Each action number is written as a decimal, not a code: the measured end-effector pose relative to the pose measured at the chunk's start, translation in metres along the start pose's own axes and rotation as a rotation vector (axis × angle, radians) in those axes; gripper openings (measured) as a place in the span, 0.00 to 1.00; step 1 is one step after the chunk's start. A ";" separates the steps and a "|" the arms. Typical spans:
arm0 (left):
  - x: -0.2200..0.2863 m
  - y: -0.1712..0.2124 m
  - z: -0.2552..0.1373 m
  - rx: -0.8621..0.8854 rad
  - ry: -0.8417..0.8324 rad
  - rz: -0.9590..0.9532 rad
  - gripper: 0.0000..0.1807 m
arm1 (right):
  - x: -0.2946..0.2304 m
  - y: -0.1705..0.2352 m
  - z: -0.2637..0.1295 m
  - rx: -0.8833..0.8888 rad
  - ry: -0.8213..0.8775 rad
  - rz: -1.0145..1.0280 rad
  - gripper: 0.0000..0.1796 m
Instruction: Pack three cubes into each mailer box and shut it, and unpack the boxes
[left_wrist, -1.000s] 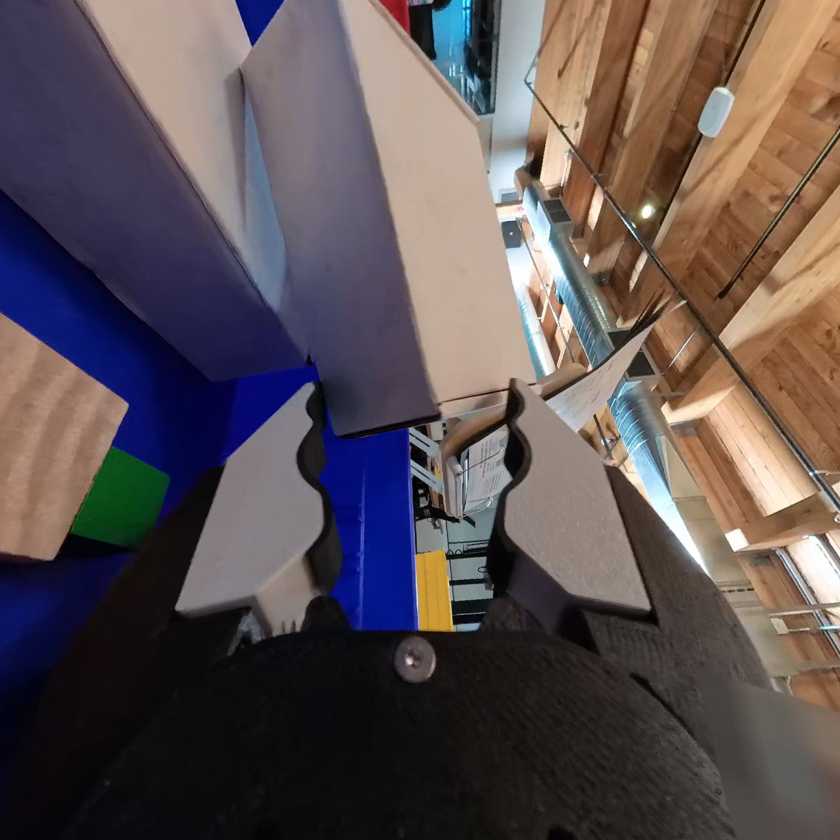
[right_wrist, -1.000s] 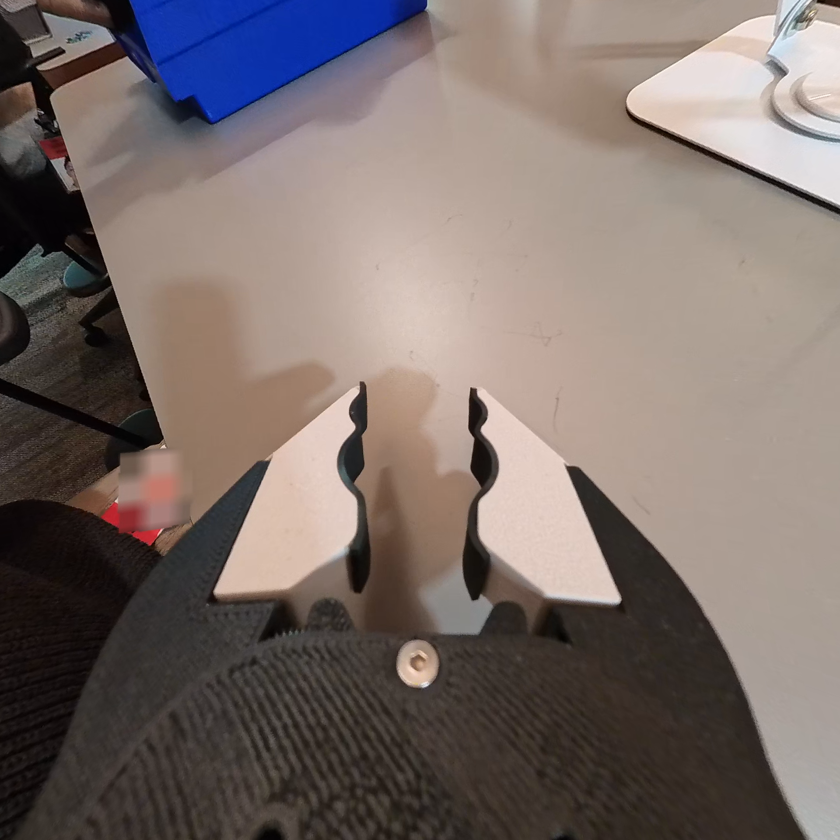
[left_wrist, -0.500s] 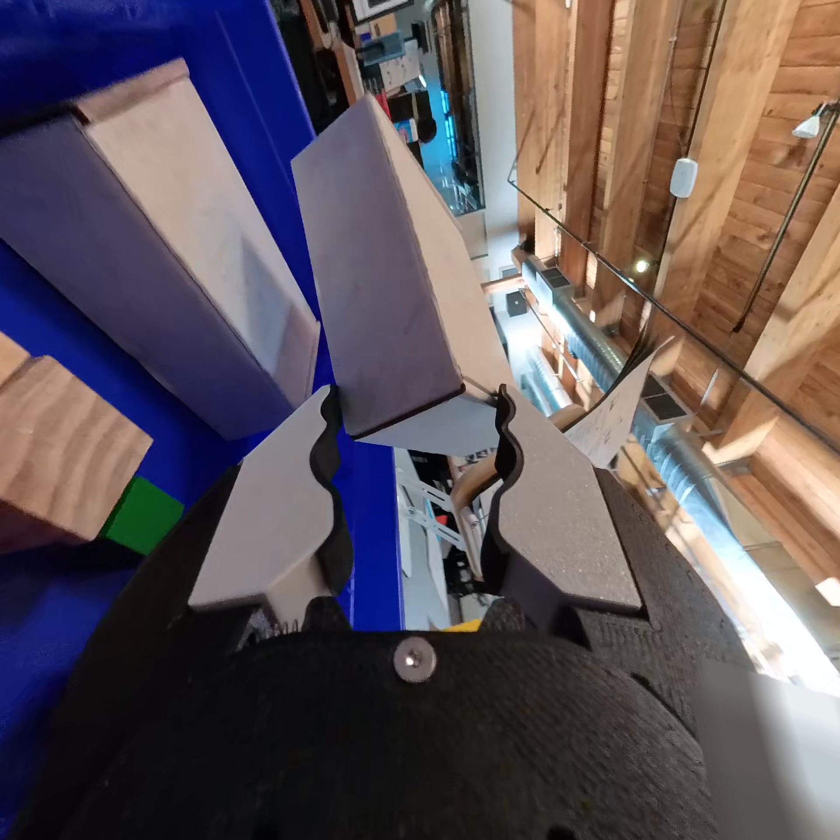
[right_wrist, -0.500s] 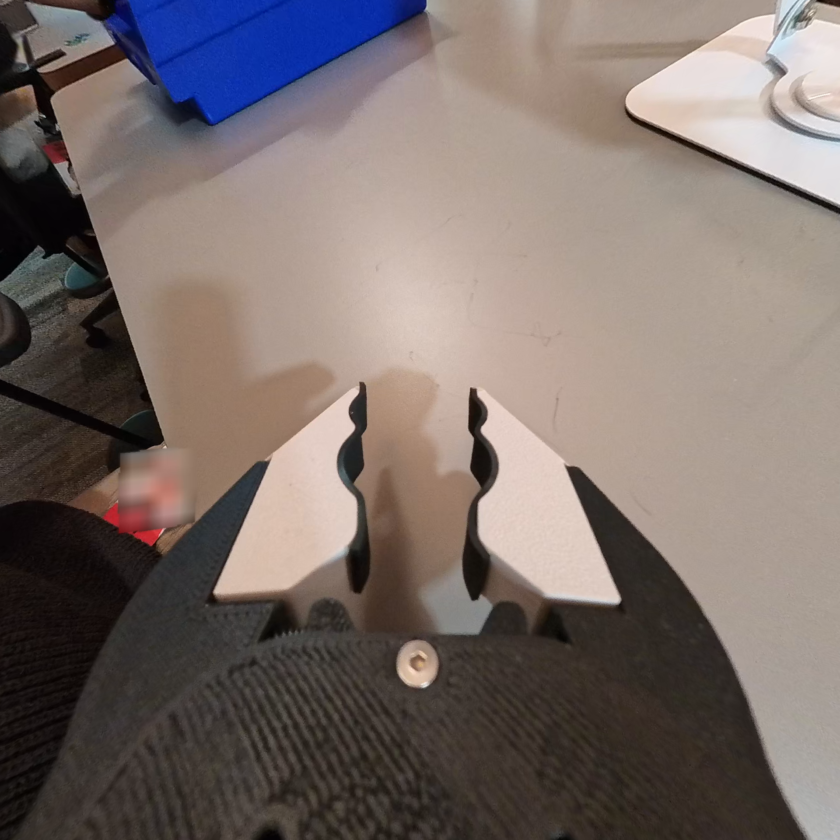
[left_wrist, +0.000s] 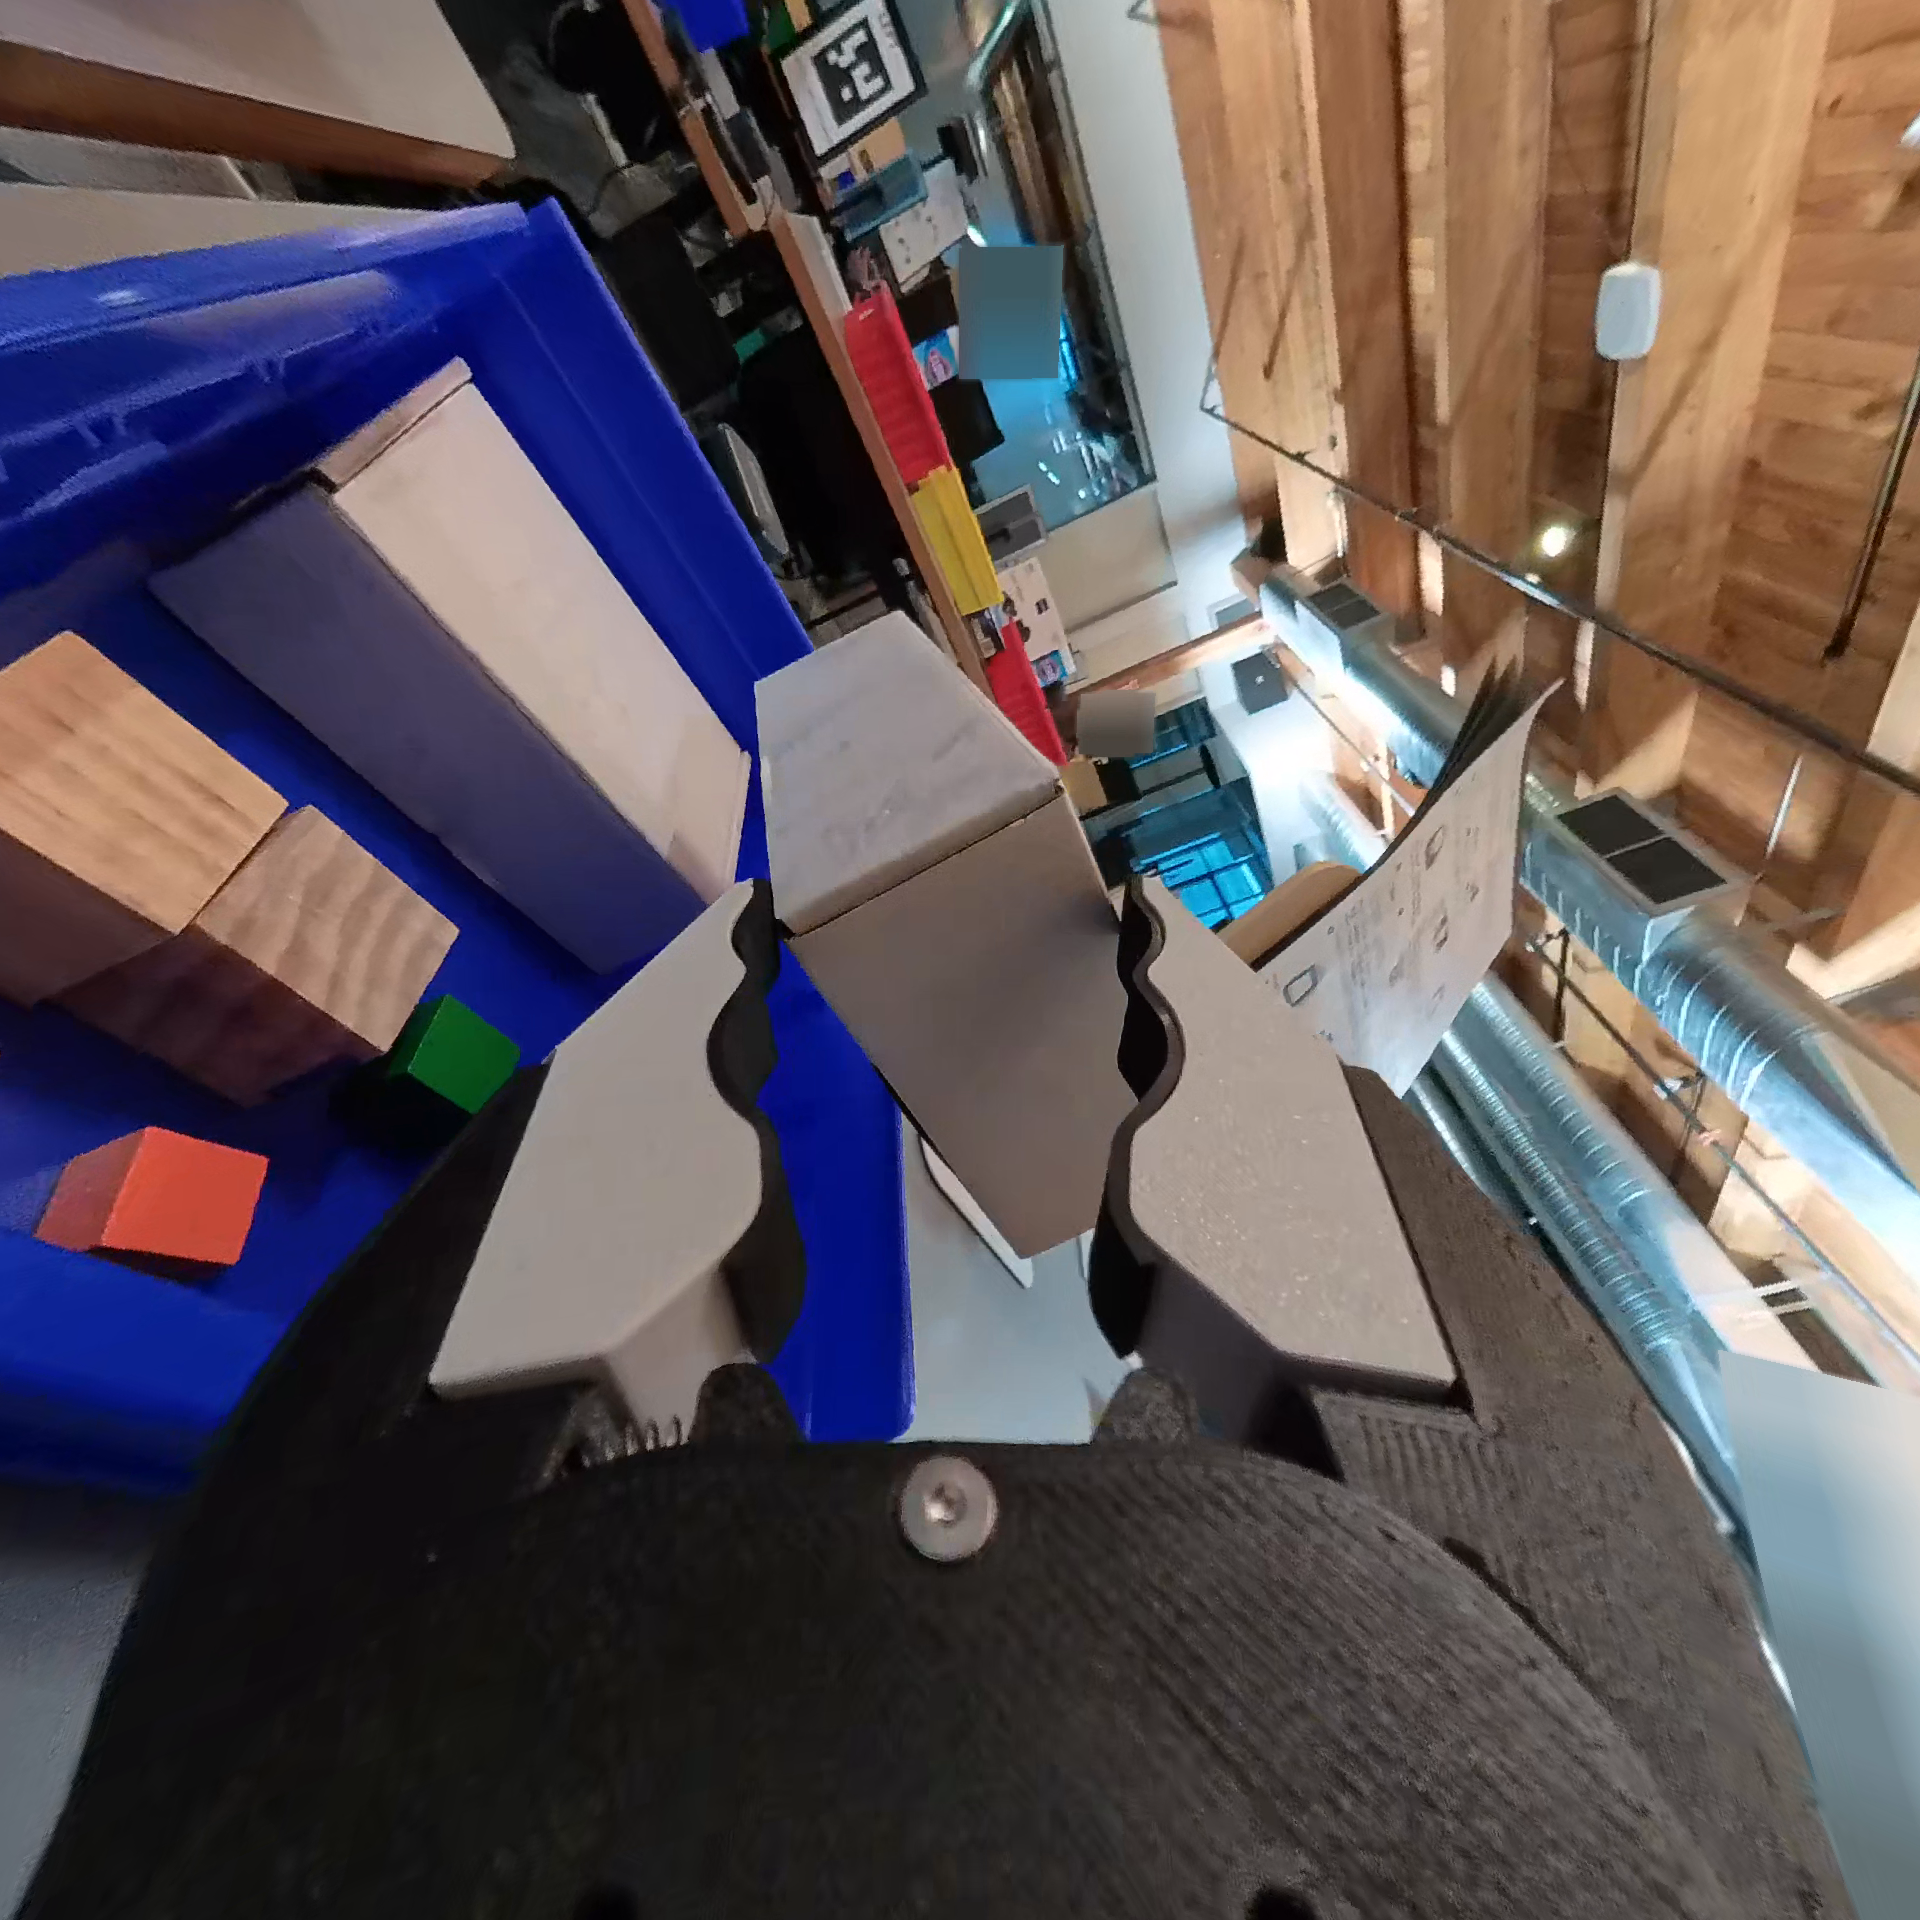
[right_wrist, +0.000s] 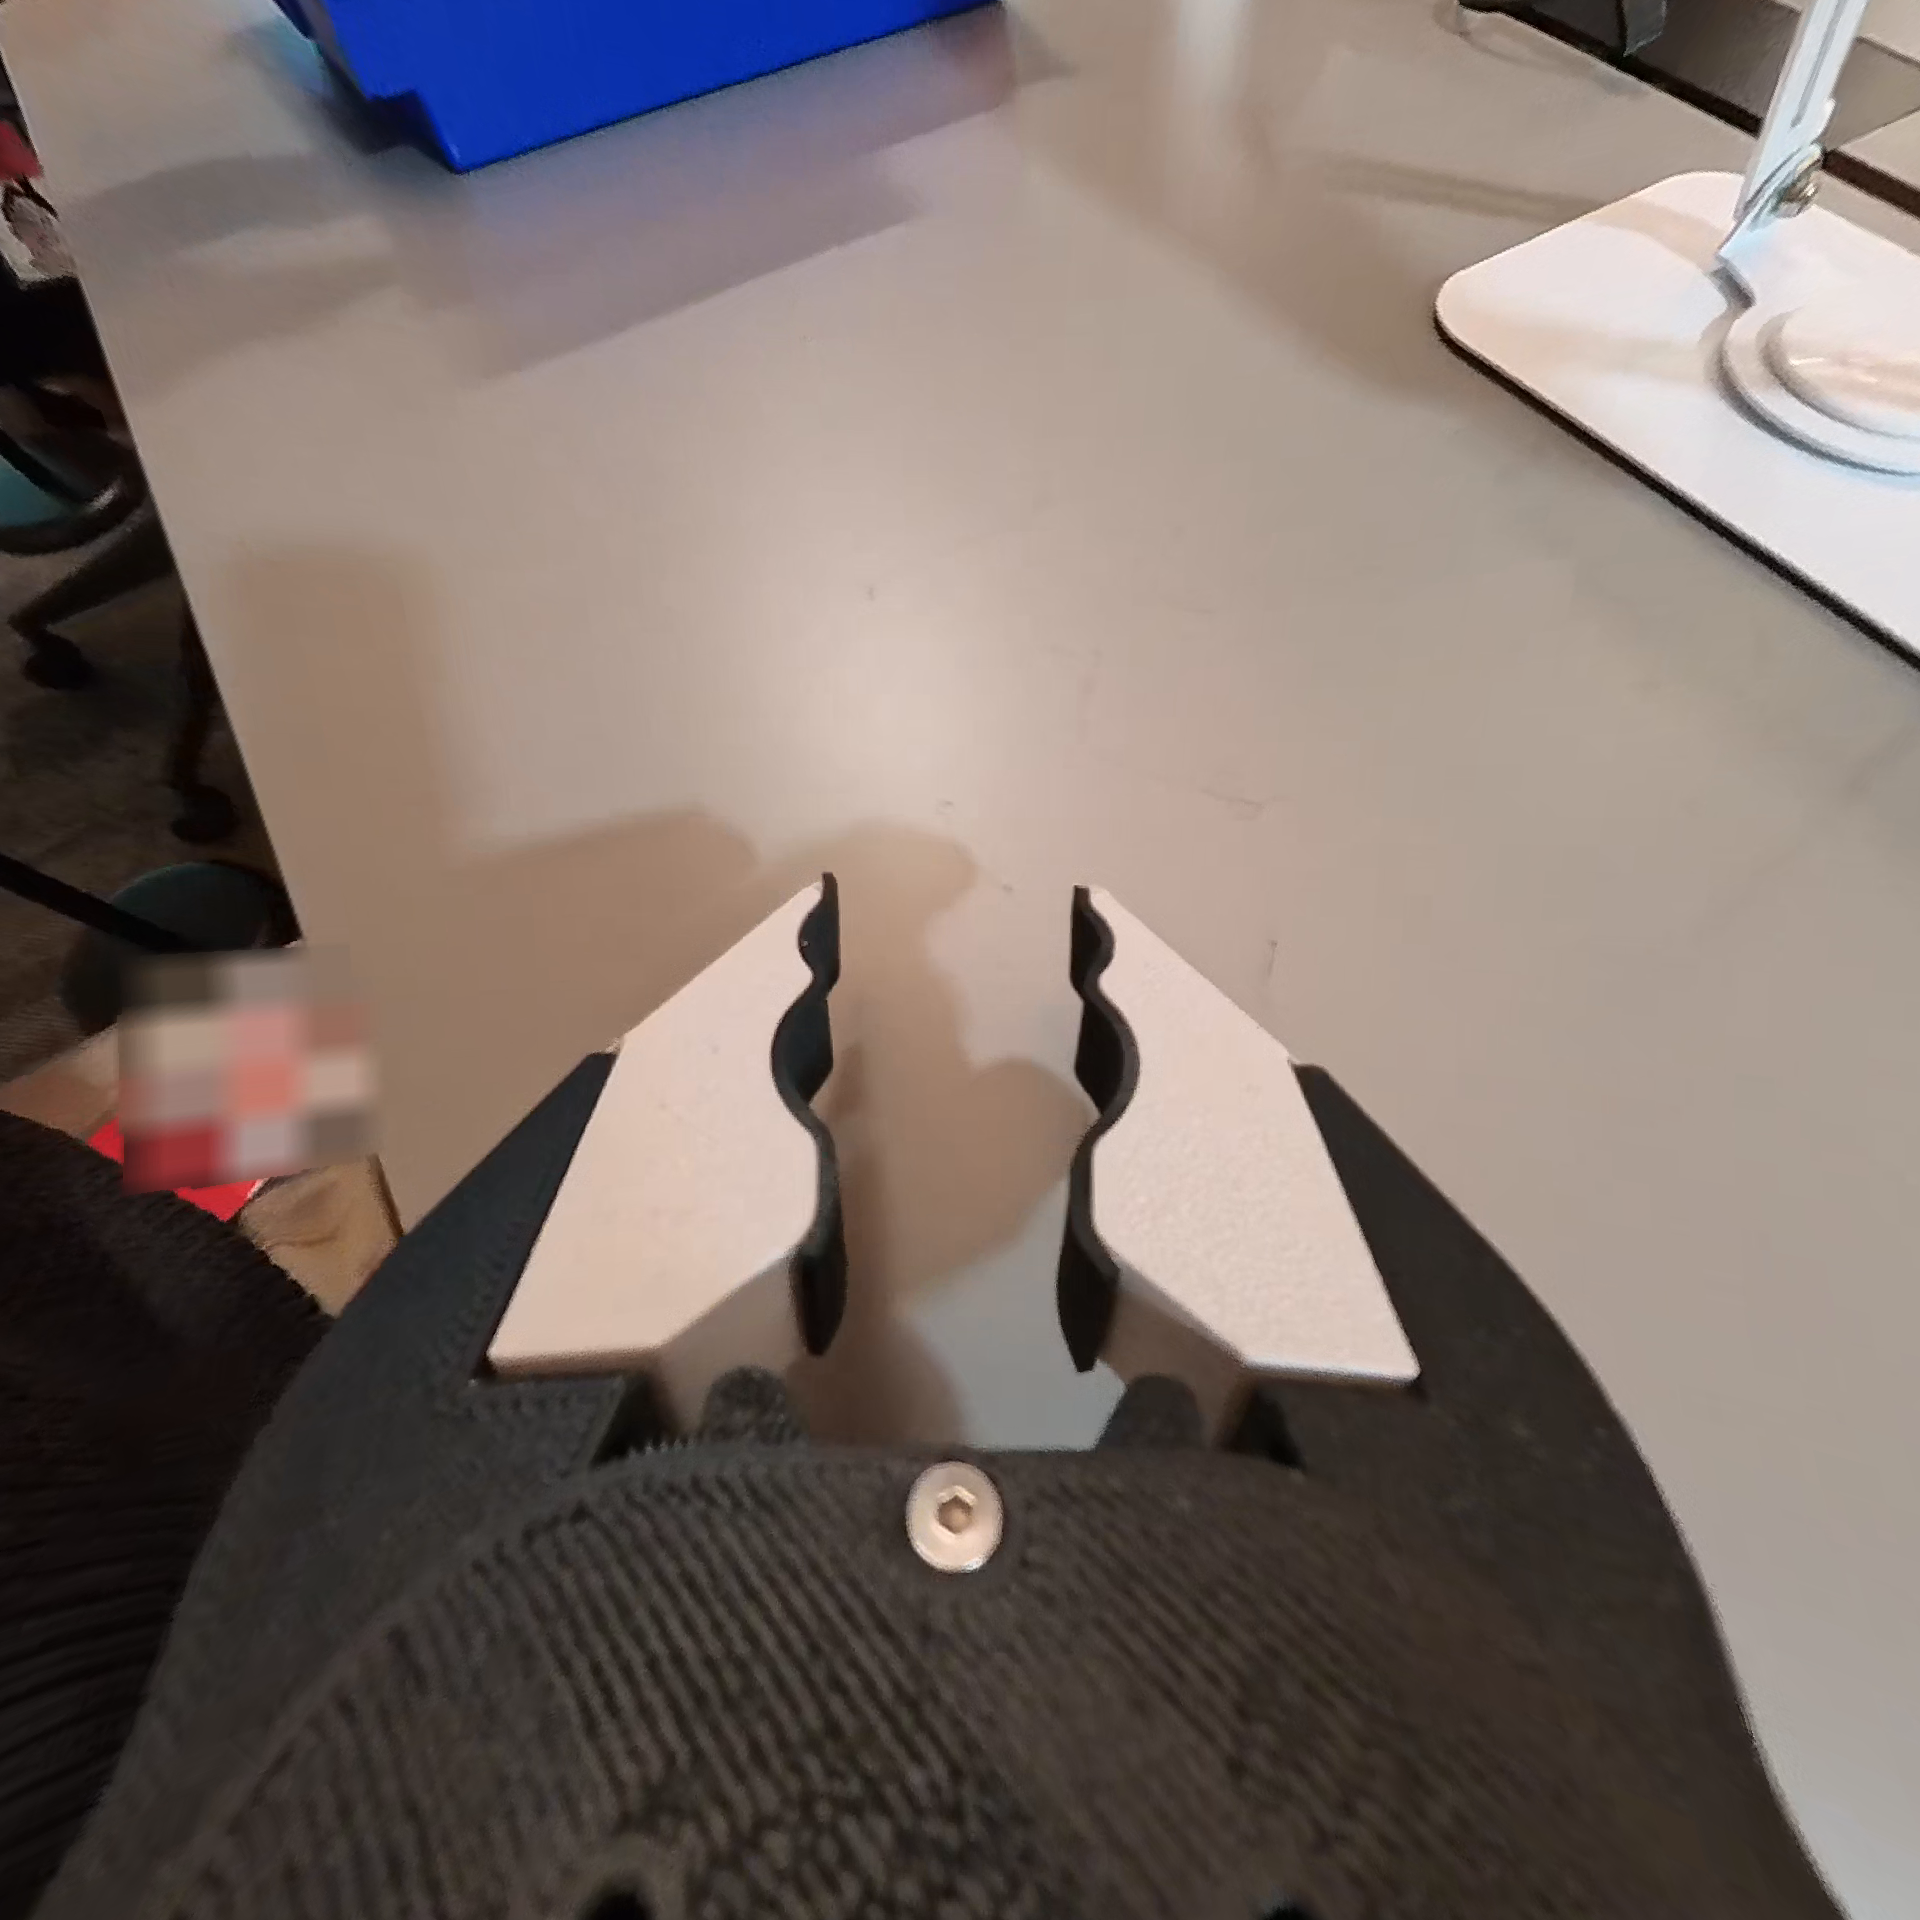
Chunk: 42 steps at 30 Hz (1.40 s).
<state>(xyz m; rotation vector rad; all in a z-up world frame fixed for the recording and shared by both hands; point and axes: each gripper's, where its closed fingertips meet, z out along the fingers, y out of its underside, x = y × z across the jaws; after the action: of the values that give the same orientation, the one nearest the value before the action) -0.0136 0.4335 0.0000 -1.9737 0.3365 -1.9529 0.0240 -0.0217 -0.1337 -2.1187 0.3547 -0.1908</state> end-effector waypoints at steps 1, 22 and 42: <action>0.000 -0.001 0.000 0.012 0.005 -0.008 0.35 | -0.001 0.000 0.000 0.000 0.007 -0.014 0.24; -0.004 0.010 -0.005 0.098 0.114 -0.106 0.35 | -0.136 -0.259 0.214 0.144 -0.868 1.114 0.36; 0.058 0.059 -0.013 0.033 0.263 0.177 0.35 | -0.113 -0.289 0.193 0.380 -0.979 1.189 0.37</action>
<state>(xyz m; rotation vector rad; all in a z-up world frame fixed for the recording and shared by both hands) -0.0206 0.3552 0.0291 -1.6082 0.5219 -2.0870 0.0211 0.3161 0.0047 -1.1279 0.7995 1.2912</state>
